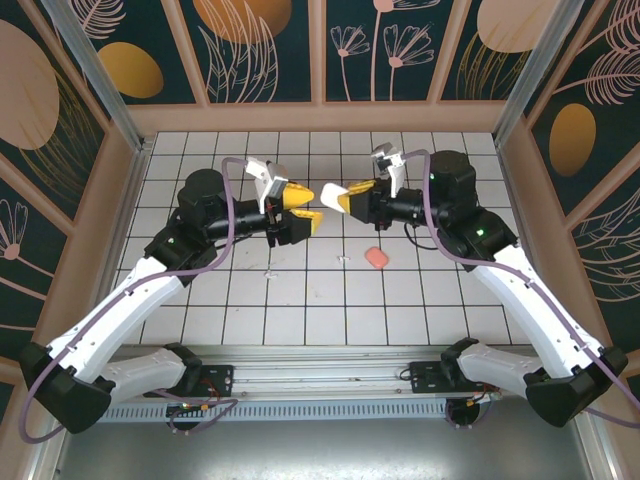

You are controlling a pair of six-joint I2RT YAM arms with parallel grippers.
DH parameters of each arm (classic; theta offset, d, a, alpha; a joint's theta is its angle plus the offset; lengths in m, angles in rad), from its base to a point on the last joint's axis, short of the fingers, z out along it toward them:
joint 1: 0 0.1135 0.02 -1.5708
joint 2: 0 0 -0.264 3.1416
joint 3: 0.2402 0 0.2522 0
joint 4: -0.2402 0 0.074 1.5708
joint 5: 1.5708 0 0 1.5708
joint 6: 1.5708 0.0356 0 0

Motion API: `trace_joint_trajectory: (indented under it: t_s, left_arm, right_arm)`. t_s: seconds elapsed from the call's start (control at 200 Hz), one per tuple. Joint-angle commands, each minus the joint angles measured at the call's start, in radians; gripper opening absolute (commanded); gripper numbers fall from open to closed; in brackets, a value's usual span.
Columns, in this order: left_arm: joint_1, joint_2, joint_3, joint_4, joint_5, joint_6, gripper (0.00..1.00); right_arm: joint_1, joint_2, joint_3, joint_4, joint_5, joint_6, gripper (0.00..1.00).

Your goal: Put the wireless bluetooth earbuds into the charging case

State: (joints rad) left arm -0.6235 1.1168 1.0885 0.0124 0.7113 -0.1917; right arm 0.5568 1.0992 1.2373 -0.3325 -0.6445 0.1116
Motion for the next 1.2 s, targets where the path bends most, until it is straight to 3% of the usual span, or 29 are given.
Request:
trace_joint_trajectory:
  t_s: [0.0, 0.38, 0.565, 0.776, 1.036, 1.196]
  left_arm:
    - [0.006, 0.014, -0.025, 0.079, 0.103, -0.019, 0.6]
    - [0.022, 0.103, 0.022, 0.04, 0.203, -0.042, 0.55]
    - [0.039, 0.117, 0.034, -0.014, 0.067, -0.02, 0.55]
    - [0.078, 0.101, -0.007, 0.015, 0.025, -0.059, 0.57]
    - [0.079, 0.112, -0.051, 0.155, 0.219, -0.114, 0.58]
    - [0.08, 0.13, -0.052, 0.18, 0.267, -0.126, 0.56]
  right_arm:
    - [-0.003, -0.003, -0.017, 0.055, -0.096, -0.045, 0.05]
    - [0.003, 0.012, -0.007, 0.021, -0.145, -0.131, 0.04]
    - [0.006, 0.009, -0.008, 0.013, -0.123, -0.144, 0.03]
    - [0.006, -0.003, -0.024, 0.008, -0.061, -0.155, 0.04]
    - [0.006, 0.024, -0.019, 0.03, -0.124, -0.142, 0.03]
    - [0.006, 0.041, -0.013, 0.042, -0.147, -0.135, 0.03]
